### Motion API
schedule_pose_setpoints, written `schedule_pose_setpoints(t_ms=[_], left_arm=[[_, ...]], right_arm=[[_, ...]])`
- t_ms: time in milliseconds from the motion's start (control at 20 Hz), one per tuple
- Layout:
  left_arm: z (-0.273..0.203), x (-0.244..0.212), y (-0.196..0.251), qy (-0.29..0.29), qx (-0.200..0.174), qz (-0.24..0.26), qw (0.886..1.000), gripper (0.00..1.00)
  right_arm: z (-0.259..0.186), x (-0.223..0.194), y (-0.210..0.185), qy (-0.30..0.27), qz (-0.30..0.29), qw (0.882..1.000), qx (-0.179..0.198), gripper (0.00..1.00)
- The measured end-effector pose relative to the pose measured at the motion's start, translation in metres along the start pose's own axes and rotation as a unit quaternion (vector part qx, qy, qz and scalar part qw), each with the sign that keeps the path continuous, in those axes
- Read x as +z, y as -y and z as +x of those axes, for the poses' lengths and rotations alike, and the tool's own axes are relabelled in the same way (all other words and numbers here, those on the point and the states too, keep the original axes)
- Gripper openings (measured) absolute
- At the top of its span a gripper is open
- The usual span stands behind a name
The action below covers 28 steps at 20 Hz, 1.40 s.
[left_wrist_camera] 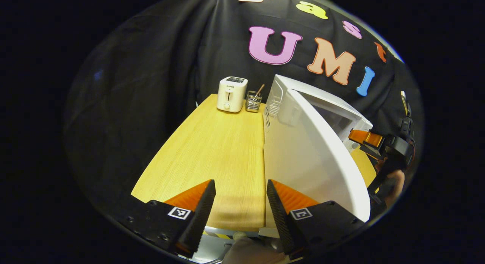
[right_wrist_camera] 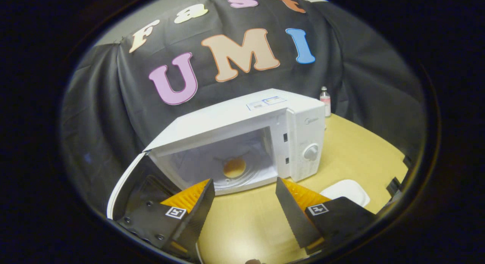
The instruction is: Open the microwave oven with the left hand, put the food in, and close the microwave oven.
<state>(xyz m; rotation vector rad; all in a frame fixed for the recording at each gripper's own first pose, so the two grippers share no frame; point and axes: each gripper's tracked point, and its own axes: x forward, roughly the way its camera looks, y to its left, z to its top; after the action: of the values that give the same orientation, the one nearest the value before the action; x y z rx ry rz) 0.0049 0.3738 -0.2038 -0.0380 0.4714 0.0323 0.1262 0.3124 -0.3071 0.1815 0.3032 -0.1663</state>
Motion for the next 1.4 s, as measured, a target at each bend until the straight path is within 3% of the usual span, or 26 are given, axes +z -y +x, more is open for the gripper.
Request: schedule_pose_setpoints(t_ms=[150,200,250,350,450,700,750,850,1400], left_arm=[[-0.004,-0.002,0.003,0.003,-0.011,0.014,1.000,0.54],[-0.006,-0.002,0.005,0.007,-0.014,0.020,1.000,0.50],[-0.009,-0.002,0.004,0.009,-0.016,0.027,0.999,0.39],[-0.014,-0.007,0.003,0.009,-0.012,0.042,0.999,0.27],[-0.017,-0.010,0.003,0.012,-0.011,0.055,0.998,0.03],[-0.022,-0.013,0.018,0.012,-0.042,0.049,0.998,0.01],[-0.021,-0.014,0.020,0.013,-0.045,0.053,0.997,0.01],[-0.020,-0.012,0.023,0.015,-0.050,0.060,0.997,0.01],[-0.014,-0.010,0.064,0.014,-0.076,0.073,0.994,0.01]], right_arm=[[-0.020,0.009,0.011,0.008,-0.001,1.000,-0.010,0.99],[-0.025,0.011,0.016,0.012,-0.002,1.000,-0.016,1.00],[-0.032,0.016,0.022,0.017,-0.005,1.000,-0.021,1.00],[-0.046,0.027,0.034,0.029,-0.011,0.999,-0.031,0.99],[-0.062,0.036,0.043,0.041,-0.014,0.998,-0.039,0.99],[-0.107,0.063,0.073,0.069,-0.022,0.995,-0.066,1.00],[-0.117,0.066,0.081,0.075,-0.028,0.994,-0.073,0.90],[-0.128,0.072,0.091,0.080,-0.032,0.993,-0.084,0.90],[-0.146,0.109,0.146,0.106,-0.022,0.986,-0.123,0.91]])
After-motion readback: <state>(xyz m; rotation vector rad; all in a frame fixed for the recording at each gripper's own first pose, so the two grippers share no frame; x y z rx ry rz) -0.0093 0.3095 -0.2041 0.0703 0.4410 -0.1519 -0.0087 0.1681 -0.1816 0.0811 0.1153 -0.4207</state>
